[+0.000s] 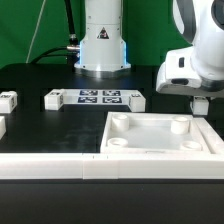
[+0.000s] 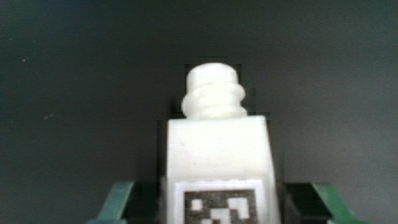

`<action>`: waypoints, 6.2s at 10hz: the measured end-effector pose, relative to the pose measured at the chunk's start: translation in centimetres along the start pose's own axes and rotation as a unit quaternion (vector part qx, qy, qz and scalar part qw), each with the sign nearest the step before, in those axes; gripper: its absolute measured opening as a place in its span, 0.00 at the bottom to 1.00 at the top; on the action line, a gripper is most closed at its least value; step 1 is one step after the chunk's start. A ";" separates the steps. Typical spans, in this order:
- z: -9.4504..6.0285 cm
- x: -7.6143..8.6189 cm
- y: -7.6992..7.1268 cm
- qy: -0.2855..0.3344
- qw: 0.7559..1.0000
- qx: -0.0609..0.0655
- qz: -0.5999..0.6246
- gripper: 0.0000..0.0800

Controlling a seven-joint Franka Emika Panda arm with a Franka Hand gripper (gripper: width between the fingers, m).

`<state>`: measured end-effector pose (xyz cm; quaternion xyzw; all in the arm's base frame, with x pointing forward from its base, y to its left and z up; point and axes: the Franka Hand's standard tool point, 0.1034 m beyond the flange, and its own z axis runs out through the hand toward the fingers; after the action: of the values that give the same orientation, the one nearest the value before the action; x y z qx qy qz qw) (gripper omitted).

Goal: Assemble one leg

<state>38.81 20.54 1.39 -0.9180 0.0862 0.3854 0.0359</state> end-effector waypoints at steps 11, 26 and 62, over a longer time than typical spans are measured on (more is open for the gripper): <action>-7.0 1.3 3.1 0.121 0.992 0.033 -0.028 0.36; -16.3 3.5 7.1 0.574 0.810 0.024 -0.119 0.36; -19.4 13.2 5.1 0.618 0.767 -0.011 -0.173 0.75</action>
Offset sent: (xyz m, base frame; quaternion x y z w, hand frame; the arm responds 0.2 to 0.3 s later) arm 0.0160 -0.0458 0.0499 -0.0248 -0.0078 -0.0554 0.9981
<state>60.60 11.28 5.58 -0.9575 -0.0749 -0.2769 0.0306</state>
